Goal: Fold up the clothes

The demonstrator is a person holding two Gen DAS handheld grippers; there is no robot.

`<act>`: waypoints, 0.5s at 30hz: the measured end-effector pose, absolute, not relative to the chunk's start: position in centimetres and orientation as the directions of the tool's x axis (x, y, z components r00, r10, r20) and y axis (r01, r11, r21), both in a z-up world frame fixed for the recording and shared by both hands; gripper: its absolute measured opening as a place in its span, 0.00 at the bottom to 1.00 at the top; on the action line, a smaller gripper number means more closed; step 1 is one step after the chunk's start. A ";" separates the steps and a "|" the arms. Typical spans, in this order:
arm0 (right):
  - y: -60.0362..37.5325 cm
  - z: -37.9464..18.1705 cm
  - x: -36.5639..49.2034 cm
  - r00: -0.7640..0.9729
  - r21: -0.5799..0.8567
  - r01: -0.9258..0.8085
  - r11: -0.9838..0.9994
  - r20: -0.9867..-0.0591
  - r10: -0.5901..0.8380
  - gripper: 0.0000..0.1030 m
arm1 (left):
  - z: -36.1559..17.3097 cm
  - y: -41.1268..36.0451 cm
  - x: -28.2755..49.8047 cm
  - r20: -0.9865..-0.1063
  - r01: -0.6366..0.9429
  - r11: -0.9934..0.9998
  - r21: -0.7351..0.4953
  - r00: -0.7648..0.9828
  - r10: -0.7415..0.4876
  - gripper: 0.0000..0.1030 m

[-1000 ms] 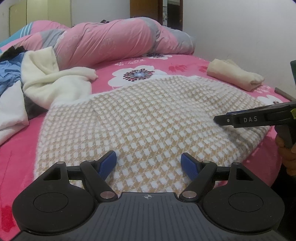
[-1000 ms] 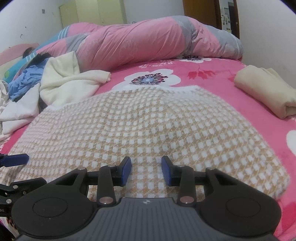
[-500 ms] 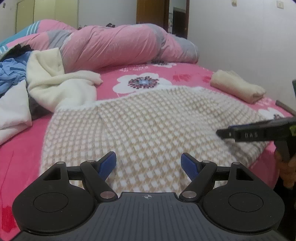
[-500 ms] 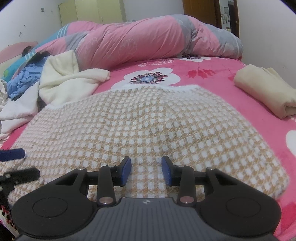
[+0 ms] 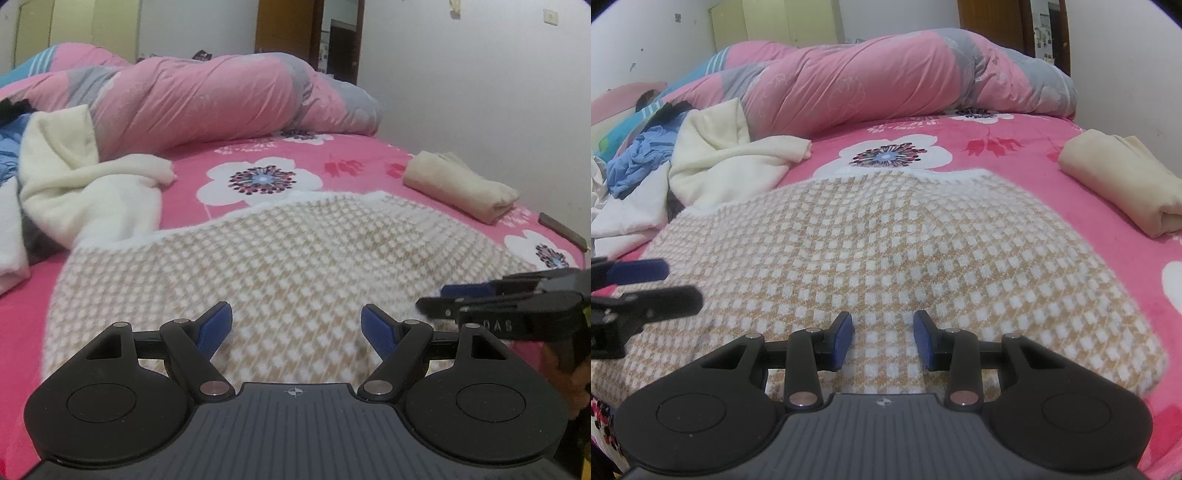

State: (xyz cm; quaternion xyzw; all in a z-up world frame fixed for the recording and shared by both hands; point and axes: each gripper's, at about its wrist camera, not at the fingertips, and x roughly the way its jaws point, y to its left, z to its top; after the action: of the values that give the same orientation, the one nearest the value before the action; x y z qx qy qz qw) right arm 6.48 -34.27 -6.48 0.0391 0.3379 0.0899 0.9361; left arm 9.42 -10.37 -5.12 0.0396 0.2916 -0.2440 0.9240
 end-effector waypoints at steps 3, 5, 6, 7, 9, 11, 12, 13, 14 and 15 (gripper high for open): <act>-34.3 -6.5 6.4 0.757 0.134 -0.147 0.980 -0.623 0.199 0.38 | -5.3 -11.0 10.4 -0.570 0.476 0.875 -0.090 0.696 -0.437 0.75; -34.4 -6.6 6.3 0.757 0.134 -0.150 0.980 -0.621 0.201 0.38 | -5.6 -11.5 11.0 -0.590 0.473 0.875 -0.097 0.681 -0.434 0.75; -34.4 -6.6 6.3 0.758 0.135 -0.151 0.979 -0.621 0.202 0.38 | -5.7 -11.7 11.2 -0.596 0.476 0.874 -0.095 0.676 -0.433 0.75; -34.4 -6.6 6.3 0.758 0.135 -0.153 0.979 -0.620 0.204 0.38 | -5.8 -12.0 11.3 -0.603 0.476 0.875 -0.091 0.673 -0.429 0.75; -34.4 -6.6 6.2 0.759 0.135 -0.156 0.978 -0.618 0.206 0.38 | -6.1 -12.2 11.4 -0.605 0.473 0.877 -0.085 0.675 -0.422 0.76; -34.5 -6.7 6.1 0.760 0.135 -0.161 0.978 -0.615 0.210 0.38 | -6.4 -12.4 11.4 -0.608 0.470 0.879 -0.079 0.676 -0.416 0.76; -34.5 -6.7 6.1 0.761 0.134 -0.163 0.978 -0.614 0.211 0.38 | -6.3 -12.5 11.4 -0.609 0.468 0.881 -0.075 0.678 -0.412 0.76; -34.5 -6.7 6.0 0.761 0.133 -0.164 0.977 -0.613 0.211 0.39 | -6.3 -12.6 11.5 -0.610 0.466 0.882 -0.071 0.680 -0.408 0.76; -34.5 -6.7 6.0 0.762 0.131 -0.169 0.977 -0.611 0.213 0.39 | -6.3 -12.7 11.5 -0.611 0.464 0.883 -0.067 0.681 -0.404 0.76; -34.5 -6.7 6.0 0.763 0.129 -0.174 0.976 -0.609 0.217 0.39 | -6.1 -12.7 11.4 -0.610 0.457 0.887 -0.064 0.686 -0.397 0.76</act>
State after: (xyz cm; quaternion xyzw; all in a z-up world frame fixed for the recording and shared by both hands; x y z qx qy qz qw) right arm 6.00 -34.49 -6.72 0.0323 0.3283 0.1041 0.9383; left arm 11.42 -12.68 -6.07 0.0465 0.3210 -0.2328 0.9168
